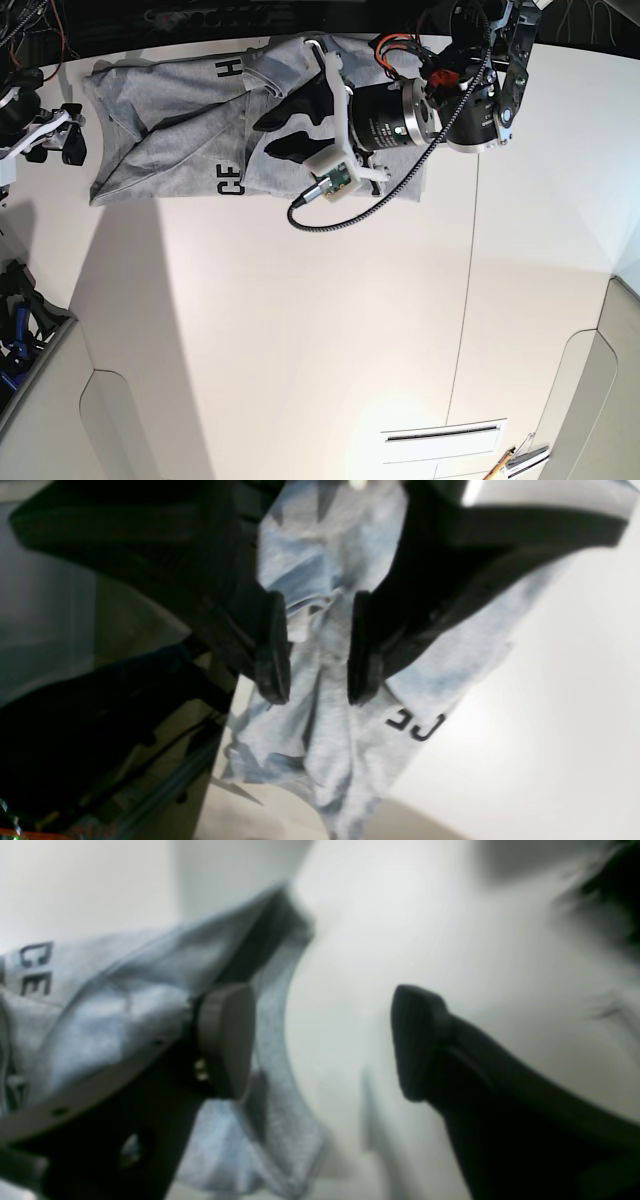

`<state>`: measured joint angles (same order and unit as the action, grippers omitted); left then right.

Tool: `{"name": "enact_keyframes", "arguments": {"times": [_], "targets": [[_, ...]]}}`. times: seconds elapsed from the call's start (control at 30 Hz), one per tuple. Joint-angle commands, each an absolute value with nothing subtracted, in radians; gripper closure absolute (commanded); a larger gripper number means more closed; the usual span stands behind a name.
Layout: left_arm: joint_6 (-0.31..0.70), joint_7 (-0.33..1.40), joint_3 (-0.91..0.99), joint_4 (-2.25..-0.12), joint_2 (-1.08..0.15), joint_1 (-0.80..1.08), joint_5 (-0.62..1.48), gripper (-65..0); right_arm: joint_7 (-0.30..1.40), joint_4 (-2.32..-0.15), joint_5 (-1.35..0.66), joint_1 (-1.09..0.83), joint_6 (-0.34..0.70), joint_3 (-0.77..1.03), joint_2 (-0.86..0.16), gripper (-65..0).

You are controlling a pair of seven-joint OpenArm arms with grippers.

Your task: Fold the T-shirt properly

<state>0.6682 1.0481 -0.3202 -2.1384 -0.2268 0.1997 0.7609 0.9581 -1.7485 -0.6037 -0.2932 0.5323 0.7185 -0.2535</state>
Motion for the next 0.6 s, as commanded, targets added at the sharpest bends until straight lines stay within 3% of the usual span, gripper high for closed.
{"name": "enact_keyframes", "arguments": {"times": [0.0,0.23,0.57], "targets": [[0.678,1.018,-0.311,-2.158,-0.222,0.191,0.785,-23.0,0.957,-1.721,-0.661,-0.271,0.550,0.726,-0.275,-42.2],[0.678,1.017,-0.306,-2.158,-0.222,0.191,0.781,-23.0,1.061,-1.502,-0.857,-0.233,0.585,0.720,-0.274,-42.1],[0.678,1.014,-0.306,-2.158,-0.222,0.191,0.781,-23.0,1.116,-1.472,-0.906,-0.244,0.584,0.580,-0.267,-42.0]]}}
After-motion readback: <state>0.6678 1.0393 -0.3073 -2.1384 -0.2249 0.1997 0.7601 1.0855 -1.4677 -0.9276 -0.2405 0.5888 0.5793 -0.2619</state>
